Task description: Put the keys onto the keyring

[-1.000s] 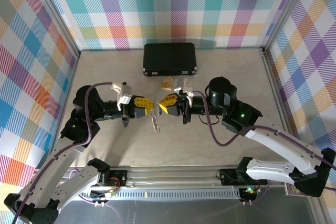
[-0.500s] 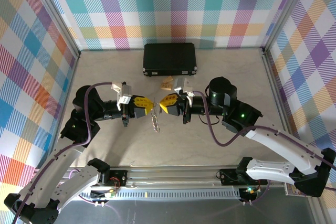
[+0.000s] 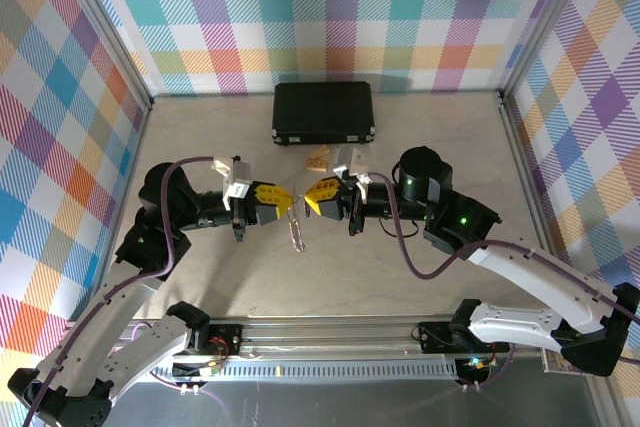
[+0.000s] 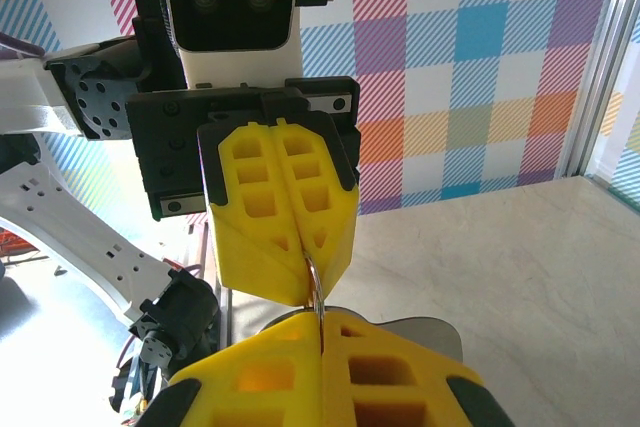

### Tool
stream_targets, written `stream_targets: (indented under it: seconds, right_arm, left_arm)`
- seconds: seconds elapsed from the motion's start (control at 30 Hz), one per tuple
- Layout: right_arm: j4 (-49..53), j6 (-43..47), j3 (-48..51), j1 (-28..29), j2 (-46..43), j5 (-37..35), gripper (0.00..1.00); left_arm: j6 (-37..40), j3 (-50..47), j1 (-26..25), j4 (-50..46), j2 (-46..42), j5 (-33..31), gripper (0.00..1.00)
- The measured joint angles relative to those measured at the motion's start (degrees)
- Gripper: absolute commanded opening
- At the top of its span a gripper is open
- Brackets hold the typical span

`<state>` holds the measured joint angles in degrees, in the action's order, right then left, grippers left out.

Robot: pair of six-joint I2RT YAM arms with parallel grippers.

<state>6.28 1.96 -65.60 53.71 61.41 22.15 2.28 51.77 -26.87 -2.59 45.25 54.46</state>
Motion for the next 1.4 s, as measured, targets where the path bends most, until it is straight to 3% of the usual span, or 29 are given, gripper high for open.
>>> stream_targets:
  seconds: [1.4]
  right_arm:
    - [-1.1, -0.7, 0.0, 0.0, -1.0, 0.4, 0.0]
  left_arm:
    - [-0.2, -0.4, 0.0, 1.3, 0.0, 0.2, 0.0]
